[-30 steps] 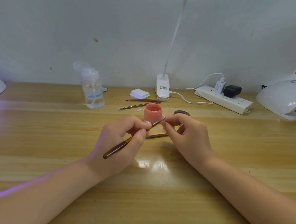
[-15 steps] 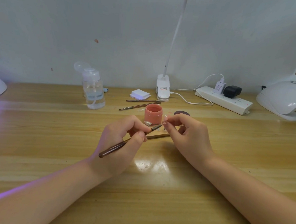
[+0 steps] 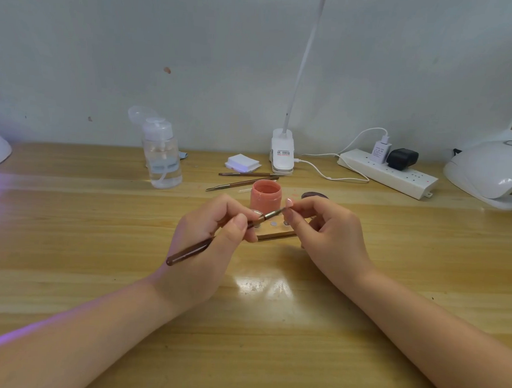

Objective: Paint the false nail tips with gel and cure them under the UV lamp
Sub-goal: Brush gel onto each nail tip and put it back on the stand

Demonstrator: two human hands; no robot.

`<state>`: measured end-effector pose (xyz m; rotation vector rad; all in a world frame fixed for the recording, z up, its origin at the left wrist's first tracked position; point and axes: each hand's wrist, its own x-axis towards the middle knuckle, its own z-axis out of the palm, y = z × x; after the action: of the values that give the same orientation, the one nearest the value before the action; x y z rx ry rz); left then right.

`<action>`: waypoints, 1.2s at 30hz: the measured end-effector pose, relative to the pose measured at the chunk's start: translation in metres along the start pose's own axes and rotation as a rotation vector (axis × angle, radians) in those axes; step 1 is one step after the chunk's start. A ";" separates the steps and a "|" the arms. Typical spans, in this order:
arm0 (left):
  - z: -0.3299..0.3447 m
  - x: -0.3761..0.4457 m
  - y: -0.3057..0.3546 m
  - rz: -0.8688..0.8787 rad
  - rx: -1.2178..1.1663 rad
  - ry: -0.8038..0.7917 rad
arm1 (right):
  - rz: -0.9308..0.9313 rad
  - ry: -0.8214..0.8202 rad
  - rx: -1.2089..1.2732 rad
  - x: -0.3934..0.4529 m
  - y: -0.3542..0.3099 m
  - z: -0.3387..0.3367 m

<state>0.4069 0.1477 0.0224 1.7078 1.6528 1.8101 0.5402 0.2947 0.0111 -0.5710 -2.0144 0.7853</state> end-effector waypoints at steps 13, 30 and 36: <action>0.000 0.001 -0.002 -0.037 -0.017 0.006 | -0.022 0.003 -0.049 0.000 0.000 -0.001; 0.004 0.001 0.001 -0.031 0.034 0.025 | -0.118 0.045 -0.161 -0.001 0.001 0.001; 0.001 0.000 0.000 0.003 0.015 -0.010 | -0.043 0.035 -0.068 0.000 0.002 0.002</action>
<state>0.4075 0.1489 0.0221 1.7235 1.6642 1.7918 0.5390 0.2954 0.0092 -0.5746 -2.0206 0.6786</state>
